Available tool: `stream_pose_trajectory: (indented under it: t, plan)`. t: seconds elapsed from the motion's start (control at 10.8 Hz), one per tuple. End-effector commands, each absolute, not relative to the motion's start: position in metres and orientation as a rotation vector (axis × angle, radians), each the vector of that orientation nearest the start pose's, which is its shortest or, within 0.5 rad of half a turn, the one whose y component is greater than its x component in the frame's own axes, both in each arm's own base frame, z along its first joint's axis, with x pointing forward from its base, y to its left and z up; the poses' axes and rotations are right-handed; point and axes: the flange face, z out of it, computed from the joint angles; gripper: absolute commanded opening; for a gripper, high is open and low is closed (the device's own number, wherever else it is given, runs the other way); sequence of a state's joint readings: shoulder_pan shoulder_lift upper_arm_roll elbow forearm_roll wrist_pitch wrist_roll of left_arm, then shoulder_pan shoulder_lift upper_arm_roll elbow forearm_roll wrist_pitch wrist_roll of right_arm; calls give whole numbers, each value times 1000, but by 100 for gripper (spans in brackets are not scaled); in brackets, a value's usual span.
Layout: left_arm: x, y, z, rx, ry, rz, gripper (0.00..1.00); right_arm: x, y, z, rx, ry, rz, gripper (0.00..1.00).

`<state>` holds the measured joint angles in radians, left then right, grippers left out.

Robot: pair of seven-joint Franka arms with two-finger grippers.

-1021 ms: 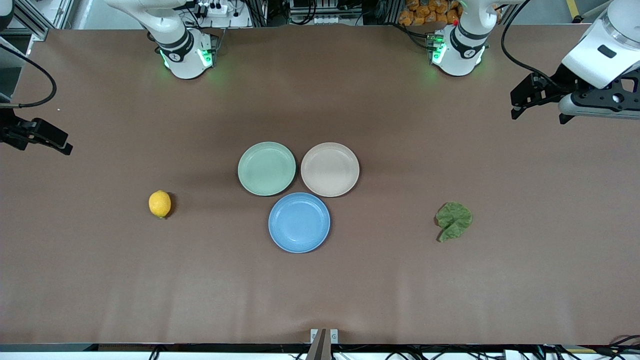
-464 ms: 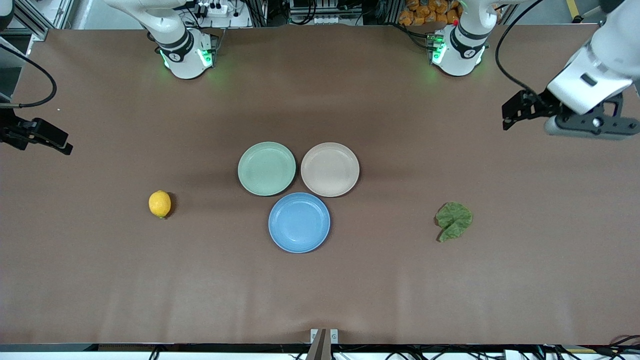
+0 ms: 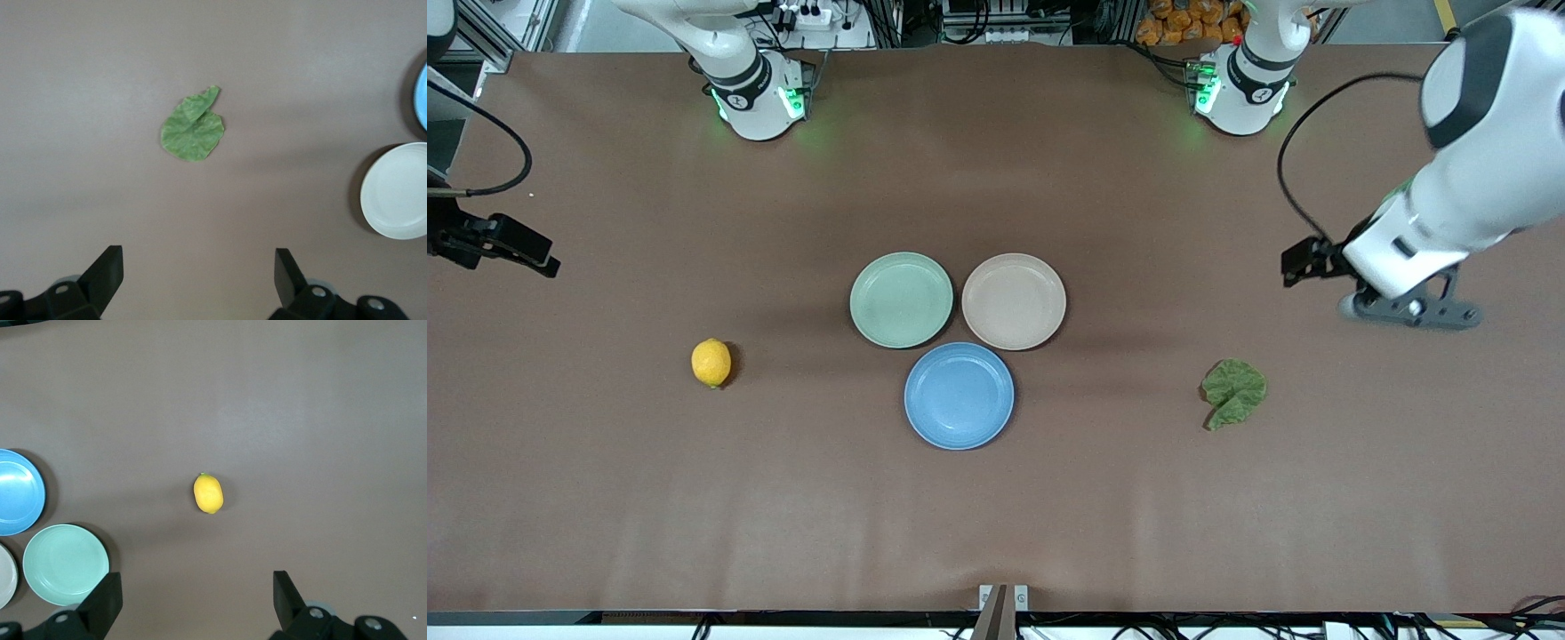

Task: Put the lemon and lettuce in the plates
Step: 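Reach the left gripper to the lettuce while the right gripper reaches the lemon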

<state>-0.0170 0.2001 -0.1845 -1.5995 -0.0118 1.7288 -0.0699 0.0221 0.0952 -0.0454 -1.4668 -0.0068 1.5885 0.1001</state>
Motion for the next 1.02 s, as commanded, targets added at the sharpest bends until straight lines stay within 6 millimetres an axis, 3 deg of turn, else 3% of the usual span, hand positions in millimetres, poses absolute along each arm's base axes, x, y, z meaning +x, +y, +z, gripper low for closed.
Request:
stream_pose_trajectory:
  t: [0.0, 0.37, 0.65, 0.93]
  plan:
    - [626, -119, 463, -3162, 226, 166, 100, 589, -11, 596, -3129, 188, -31, 100]
    - [641, -127, 375, -3126, 270, 200, 100, 595, 0, 538, -3131, 159, 10, 100]
    - [650, -126, 327, -3097, 299, 182, 100, 599, 11, 486, -3130, 130, 3, 100]
    - [653, -121, 296, -3071, 318, 209, 100, 591, 25, 421, -3129, 71, -11, 100]
